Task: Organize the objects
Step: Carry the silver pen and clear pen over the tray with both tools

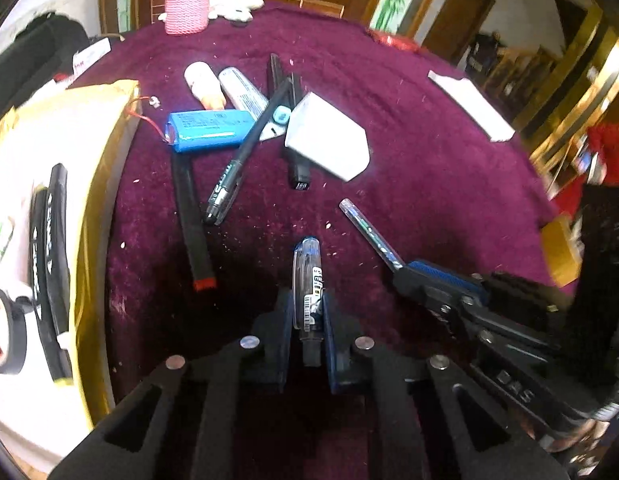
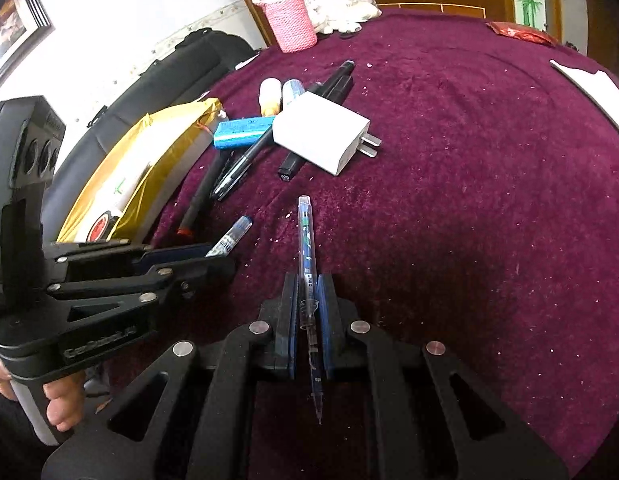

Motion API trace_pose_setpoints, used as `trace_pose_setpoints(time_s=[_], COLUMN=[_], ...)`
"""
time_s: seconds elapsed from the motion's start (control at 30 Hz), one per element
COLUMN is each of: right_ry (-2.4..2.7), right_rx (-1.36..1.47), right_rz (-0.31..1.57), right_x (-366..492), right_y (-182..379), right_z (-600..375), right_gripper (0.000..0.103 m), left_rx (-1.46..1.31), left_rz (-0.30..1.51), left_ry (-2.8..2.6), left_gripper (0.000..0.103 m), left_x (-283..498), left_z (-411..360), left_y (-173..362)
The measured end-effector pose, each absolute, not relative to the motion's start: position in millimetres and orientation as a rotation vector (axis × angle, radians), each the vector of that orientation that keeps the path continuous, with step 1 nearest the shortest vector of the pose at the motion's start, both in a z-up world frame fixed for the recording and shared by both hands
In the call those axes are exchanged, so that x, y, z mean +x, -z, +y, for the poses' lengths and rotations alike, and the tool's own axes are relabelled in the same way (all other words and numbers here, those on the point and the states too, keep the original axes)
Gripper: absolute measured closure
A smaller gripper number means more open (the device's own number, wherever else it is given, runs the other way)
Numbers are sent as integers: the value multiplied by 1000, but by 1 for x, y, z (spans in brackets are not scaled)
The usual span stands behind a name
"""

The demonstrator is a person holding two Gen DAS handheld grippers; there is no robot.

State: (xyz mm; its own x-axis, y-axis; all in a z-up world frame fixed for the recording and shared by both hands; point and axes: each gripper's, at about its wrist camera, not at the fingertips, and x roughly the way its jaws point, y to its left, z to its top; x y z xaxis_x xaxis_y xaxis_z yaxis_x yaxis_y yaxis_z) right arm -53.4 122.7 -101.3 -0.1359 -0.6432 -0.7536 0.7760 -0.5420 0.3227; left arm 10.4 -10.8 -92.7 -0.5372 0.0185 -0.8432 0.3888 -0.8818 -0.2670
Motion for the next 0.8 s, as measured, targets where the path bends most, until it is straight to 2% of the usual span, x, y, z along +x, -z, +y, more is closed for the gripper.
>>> trace_pose_setpoints(time_s=[0.13,0.3,0.43,0.8], right_ry=[1870,1890,1844,1732], right_rx=[1099,1132,1152,1098], right_rz=[134,17,-109,-54], right_x=[-56,-56,-37,21], right_y=[97,94,93,72], right_z=[131,142,139,100], right_gripper=[94,94,94,94], left_rx=[1329,1313,1274,1128], left_rz=[810,913,908,926], left_ry=[2506,2513,2531,2472], left_gripper=[91,91,90,90], left_x=[27,45,59,123], left_z=[-25,-33,-37,-64], left_y=[92,89,79,57])
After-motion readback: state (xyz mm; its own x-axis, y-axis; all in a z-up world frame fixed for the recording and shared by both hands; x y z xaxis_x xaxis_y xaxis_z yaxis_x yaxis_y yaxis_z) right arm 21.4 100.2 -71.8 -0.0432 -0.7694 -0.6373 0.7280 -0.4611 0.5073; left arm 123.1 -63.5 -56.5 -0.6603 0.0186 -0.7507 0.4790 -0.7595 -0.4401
